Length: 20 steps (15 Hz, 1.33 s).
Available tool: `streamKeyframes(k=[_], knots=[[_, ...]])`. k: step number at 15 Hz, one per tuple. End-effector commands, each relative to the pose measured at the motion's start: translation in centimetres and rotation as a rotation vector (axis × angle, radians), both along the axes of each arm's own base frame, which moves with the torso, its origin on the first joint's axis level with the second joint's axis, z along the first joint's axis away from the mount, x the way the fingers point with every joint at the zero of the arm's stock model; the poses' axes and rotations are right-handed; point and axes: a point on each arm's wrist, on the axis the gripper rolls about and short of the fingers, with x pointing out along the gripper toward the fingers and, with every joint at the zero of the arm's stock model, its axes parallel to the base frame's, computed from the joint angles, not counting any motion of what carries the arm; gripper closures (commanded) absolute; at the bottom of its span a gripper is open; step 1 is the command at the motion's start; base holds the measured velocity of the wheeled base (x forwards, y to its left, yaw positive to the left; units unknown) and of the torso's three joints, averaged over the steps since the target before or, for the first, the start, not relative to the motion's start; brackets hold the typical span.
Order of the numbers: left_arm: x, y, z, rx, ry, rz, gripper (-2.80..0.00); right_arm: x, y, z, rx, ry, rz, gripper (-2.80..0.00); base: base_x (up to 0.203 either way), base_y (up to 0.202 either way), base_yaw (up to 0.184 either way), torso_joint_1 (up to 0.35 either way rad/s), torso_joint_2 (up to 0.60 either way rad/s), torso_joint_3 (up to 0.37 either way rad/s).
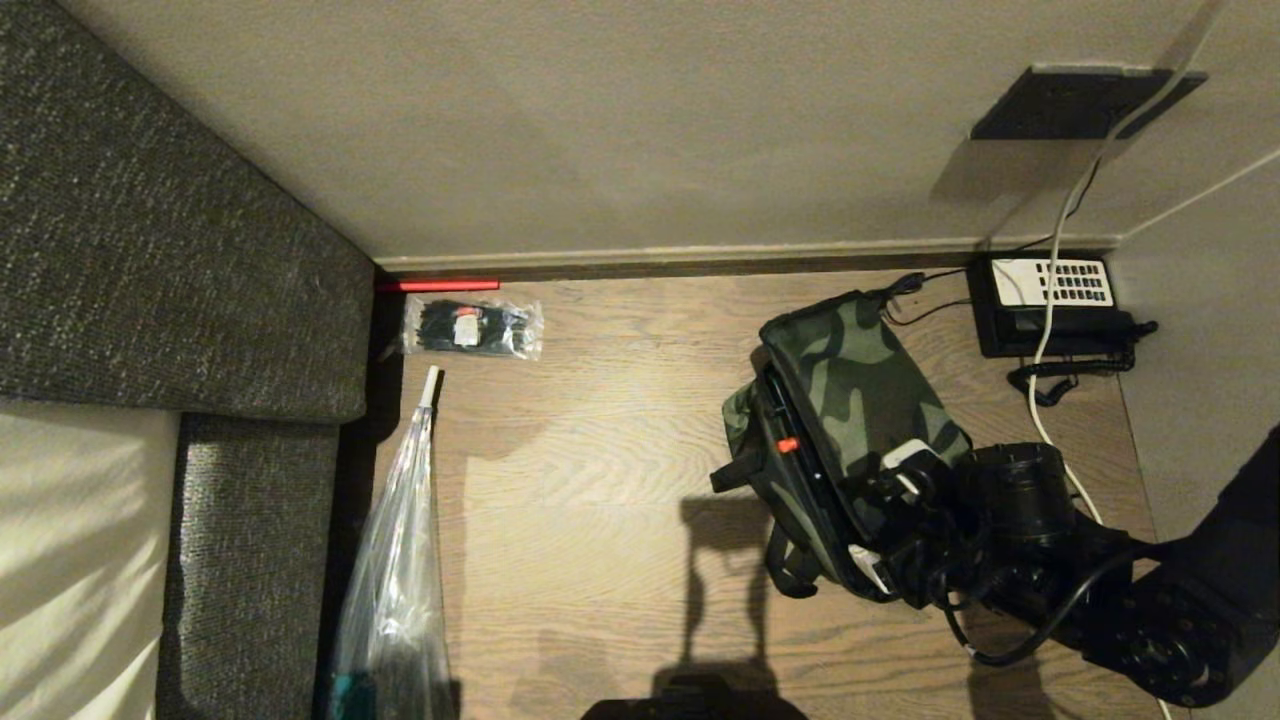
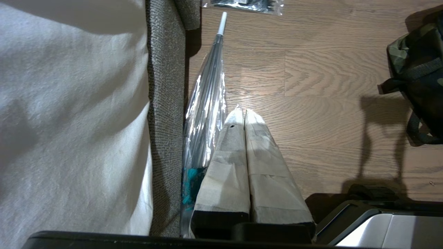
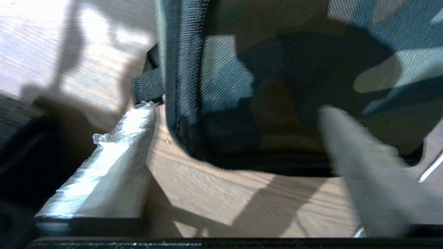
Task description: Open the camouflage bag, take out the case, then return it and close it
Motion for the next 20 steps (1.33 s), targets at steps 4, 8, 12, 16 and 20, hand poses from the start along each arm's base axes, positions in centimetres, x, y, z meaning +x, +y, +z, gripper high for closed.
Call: streamKeyframes(k=[4, 8, 12, 16, 20], knots=[[0.0, 0.0, 0.0, -0.001, -0.001, 0.001, 0.00, 0.4, 0.2, -1.0, -0.012, -0.001, -0.007, 0.00, 0.000, 0.000, 0.000, 0.000, 0.00, 0.000], [0.0, 0.0, 0.0, -0.001, -0.001, 0.001, 0.00, -1.7, -0.4, 0.4, -0.025, 0.004, 0.018, 0.00, 0.000, 0.000, 0.000, 0.000, 0.00, 0.000], [0.0, 0.0, 0.0, -0.001, -0.001, 0.001, 0.00, -3.5, -0.9, 2.9, -0.024, -0.065, 0.044, 0.00, 0.000, 0.000, 0.000, 0.000, 0.00, 0.000], [0.0, 0.0, 0.0, -0.001, -0.001, 0.001, 0.00, -5.5, -1.1, 4.3, -0.023, -0.080, 0.074, 0.00, 0.000, 0.000, 0.000, 0.000, 0.00, 0.000], [0.0, 0.0, 0.0, -0.001, -0.001, 0.001, 0.00, -7.4, -1.2, 6.3, -0.003, -0.149, 0.113, 0.00, 0.000, 0.000, 0.000, 0.000, 0.00, 0.000]])
